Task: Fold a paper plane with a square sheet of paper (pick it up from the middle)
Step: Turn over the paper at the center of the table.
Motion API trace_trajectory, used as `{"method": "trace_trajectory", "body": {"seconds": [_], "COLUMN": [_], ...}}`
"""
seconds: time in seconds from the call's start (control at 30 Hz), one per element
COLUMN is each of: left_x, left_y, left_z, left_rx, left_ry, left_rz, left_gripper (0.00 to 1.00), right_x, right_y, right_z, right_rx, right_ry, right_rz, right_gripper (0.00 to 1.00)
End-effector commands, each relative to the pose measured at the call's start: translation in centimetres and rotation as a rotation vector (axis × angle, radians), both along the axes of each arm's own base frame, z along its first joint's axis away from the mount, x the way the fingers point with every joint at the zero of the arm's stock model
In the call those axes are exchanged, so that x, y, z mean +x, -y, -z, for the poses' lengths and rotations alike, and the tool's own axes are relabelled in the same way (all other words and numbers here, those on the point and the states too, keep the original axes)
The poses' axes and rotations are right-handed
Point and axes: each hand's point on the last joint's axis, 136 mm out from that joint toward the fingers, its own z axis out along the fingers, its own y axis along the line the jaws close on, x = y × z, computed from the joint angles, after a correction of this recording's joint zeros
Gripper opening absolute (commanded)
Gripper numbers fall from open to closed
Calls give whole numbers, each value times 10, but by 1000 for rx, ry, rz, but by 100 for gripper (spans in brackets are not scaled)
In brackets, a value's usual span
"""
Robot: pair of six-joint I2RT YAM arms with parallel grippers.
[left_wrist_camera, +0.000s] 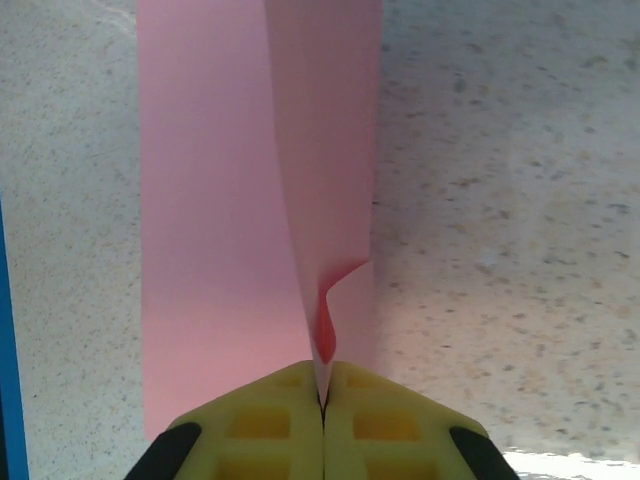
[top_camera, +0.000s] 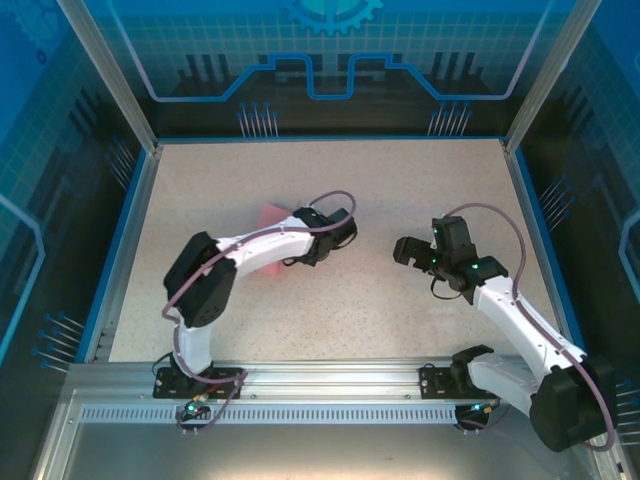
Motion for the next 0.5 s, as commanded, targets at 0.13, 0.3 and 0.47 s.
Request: {"method": "trace_trajectory", "body": {"seconds": [0.13,0.3,0.47], "left_x": [-10,-10,-11], "left_y": [47,65,79], "left_z": [37,45,53], "left_rx": [-41,-113,-179], "left_ry": [-69,-90,-113], "left_rz": [41,48,59], "left_gripper": [11,15,22], "right_x": [-9,-9,-9], "right_y": [13,12,13], "right_z": [8,9,10], "right_rx": [3,31,21], "right_ry": [-37,-40,-79], "right_rz": [64,88,94], "right_gripper": [99,99,99]}}
